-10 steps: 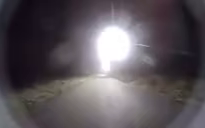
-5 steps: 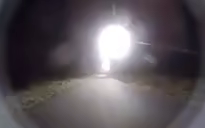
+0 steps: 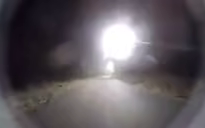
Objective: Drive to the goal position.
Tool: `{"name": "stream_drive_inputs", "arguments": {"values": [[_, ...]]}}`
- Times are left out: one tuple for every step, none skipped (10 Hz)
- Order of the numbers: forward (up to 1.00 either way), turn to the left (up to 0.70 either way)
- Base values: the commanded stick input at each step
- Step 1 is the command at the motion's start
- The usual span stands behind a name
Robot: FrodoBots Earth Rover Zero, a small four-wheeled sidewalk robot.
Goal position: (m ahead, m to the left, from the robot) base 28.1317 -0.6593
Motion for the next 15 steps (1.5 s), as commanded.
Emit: {"name": "stream_drive_inputs", "arguments": {"values": [[0.95, 0.03], [0.95, 0.03], [0.95, 0.03], [0.95, -0.02], [0.95, -0.07], [0.95, -0.11], [0.95, -0.08], [0.95, -0.04], [0.95, -0.03], [0.95, -0.02], [0.95, -0.02], [0.95, -0.02], [0.95, -0.03], [0.95, -0.04], [0.95, -0.04]]}}
